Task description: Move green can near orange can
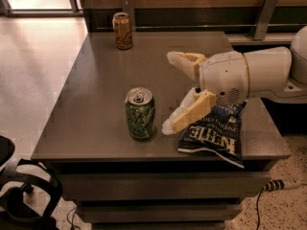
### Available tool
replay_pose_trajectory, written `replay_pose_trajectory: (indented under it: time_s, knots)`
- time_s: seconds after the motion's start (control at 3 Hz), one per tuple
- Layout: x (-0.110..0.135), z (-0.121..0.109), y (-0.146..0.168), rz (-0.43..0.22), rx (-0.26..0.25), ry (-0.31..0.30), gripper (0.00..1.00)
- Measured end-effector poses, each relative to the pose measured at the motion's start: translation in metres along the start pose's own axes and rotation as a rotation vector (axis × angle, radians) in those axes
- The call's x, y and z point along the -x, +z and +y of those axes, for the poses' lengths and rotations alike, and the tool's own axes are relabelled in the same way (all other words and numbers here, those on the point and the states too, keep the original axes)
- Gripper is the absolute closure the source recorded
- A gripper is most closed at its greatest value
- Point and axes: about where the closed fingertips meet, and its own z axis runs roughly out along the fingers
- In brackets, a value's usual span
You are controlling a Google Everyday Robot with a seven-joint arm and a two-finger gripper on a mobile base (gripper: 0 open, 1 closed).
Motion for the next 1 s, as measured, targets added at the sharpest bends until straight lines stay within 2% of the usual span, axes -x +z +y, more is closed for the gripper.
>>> replay_pose_trajectory:
  time_s: [0.33, 0.67, 1.0]
  knots:
    - [-0.016, -0.013, 0.004, 0.045, -0.027, 0.007, 0.00]
    - [-0.034, -0.017, 0.018, 0.068, -0.017, 0.031, 0.00]
    - [-0.053, -0.019, 0.030, 0.062, 0.002, 0.052, 0.00]
